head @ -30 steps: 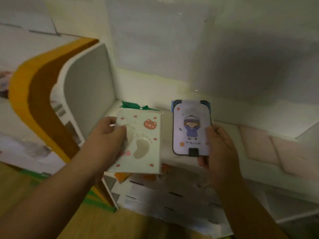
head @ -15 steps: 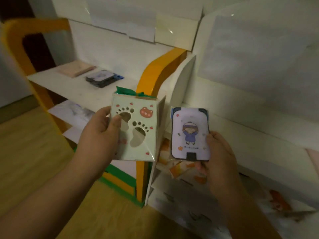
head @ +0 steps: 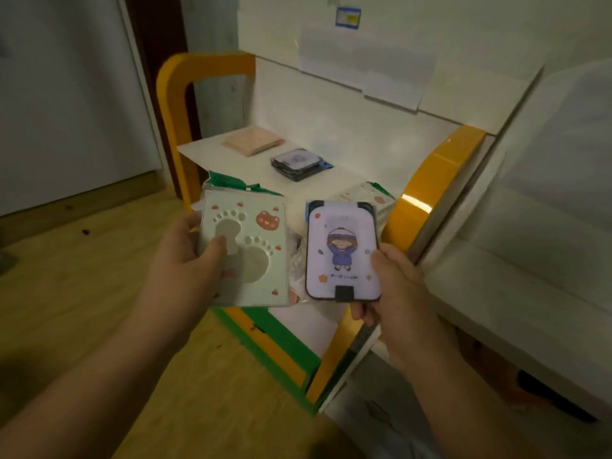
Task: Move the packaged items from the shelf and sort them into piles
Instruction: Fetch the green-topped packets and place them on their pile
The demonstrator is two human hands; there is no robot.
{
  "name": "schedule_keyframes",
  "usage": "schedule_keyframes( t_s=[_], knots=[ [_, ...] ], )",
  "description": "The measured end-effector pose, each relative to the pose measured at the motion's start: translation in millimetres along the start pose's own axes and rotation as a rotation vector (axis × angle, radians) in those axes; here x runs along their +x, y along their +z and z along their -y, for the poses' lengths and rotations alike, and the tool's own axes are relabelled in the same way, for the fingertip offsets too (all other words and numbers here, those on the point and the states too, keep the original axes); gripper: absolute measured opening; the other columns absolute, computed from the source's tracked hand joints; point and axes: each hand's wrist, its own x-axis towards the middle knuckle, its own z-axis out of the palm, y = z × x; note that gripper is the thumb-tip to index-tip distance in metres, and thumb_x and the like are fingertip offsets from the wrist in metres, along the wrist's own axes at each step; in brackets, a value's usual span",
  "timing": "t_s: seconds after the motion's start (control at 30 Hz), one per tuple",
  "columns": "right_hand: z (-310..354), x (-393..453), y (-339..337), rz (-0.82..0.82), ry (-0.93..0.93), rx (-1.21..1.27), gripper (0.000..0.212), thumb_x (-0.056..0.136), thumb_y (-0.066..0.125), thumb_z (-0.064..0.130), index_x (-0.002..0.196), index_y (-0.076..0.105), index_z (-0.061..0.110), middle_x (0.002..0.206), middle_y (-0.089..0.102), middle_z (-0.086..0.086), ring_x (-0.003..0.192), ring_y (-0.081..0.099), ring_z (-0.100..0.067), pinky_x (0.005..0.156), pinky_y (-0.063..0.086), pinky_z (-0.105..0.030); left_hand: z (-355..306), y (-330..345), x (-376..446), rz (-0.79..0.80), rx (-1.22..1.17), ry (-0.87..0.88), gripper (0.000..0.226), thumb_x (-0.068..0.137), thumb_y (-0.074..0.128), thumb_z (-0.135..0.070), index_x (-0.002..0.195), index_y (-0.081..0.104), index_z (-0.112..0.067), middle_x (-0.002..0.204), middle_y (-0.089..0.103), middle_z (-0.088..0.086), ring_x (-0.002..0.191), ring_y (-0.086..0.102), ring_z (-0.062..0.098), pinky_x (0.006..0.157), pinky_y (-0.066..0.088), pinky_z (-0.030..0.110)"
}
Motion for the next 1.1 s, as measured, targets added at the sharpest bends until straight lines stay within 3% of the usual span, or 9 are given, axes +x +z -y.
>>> schedule_keyframes(
  t_s=[0.17, 0.37, 0.53, 0.7, 0.87, 1.1],
  knots=[
    [-2.7, 32.8, 31.3, 0.009, 0.0, 0.023, 0.025, 0.103, 0.039, 0.022, 0.1, 0.064, 0.018, 0.063, 0.064, -0.009, 0.043, 0.05, -0.017, 0.039, 0.034, -0.023, 11.2, -15.2, 24.7, -0.064, 0.02, 0.048, 0.024, 0.099, 0.053, -0.03, 0.122, 0.054, -0.035, 0.1, 0.072, -0.016, 0.081, 0.071, 0.003, 0.058, 0.056, 0.026],
    [-8.3, 89.9, 61.3, 0.01, -0.03, 0.047, 0.023, 0.103, 0.038, 0.016, 0.093, 0.055, 0.006, 0.059, 0.057, -0.009, 0.039, 0.044, -0.016, 0.036, 0.035, -0.021, 16.9, -18.6, 77.0, -0.099, 0.041, -0.002, 0.021, 0.099, 0.053, -0.031, 0.119, 0.054, -0.037, 0.094, 0.073, -0.015, 0.08, 0.072, 0.008, 0.07, 0.059, 0.042],
    [-7.4, 144.8, 82.0, -0.056, 0.033, 0.156, 0.022, 0.104, 0.041, 0.02, 0.096, 0.059, 0.01, 0.068, 0.061, -0.007, 0.044, 0.047, -0.013, 0.037, 0.037, -0.022, 10.7, -14.7, 134.3, -0.079, 0.048, -0.031, 0.017, 0.098, 0.053, -0.032, 0.112, 0.056, -0.041, 0.095, 0.073, -0.013, 0.082, 0.074, 0.014, 0.072, 0.06, 0.047],
    [-7.2, 199.2, 93.1, -0.114, 0.01, 0.126, 0.022, 0.104, 0.039, 0.018, 0.098, 0.056, 0.006, 0.066, 0.059, -0.01, 0.04, 0.043, -0.016, 0.036, 0.033, -0.018, 0.0, -1.5, 188.9, -0.052, 0.055, -0.038, 0.013, 0.097, 0.054, -0.032, 0.104, 0.056, -0.043, 0.096, 0.073, -0.009, 0.079, 0.074, 0.016, 0.066, 0.061, 0.044],
    [-6.9, 238.5, 100.3, -0.211, -0.009, 0.135, 0.024, 0.104, 0.038, 0.02, 0.095, 0.057, 0.009, 0.068, 0.059, -0.012, 0.041, 0.044, -0.017, 0.036, 0.033, -0.019, 1.1, 11.8, 233.6, -0.019, 0.027, -0.049, 0.023, 0.097, 0.055, -0.031, 0.12, 0.055, -0.032, 0.103, 0.072, -0.006, 0.079, 0.074, 0.015, 0.062, 0.061, 0.039],
    [-12.8, 271.1, 109.4, -0.371, 0.074, 0.207, 0.023, 0.105, 0.04, 0.029, 0.105, 0.06, 0.017, 0.08, 0.069, -0.009, 0.046, 0.051, -0.012, 0.036, 0.038, -0.02, 7.3, 33.2, 301.4, 0.099, 0.015, -0.074, 0.024, 0.097, 0.055, -0.031, 0.121, 0.053, -0.031, 0.101, 0.07, -0.005, 0.074, 0.073, 0.008, 0.05, 0.056, 0.025]
  ],
)
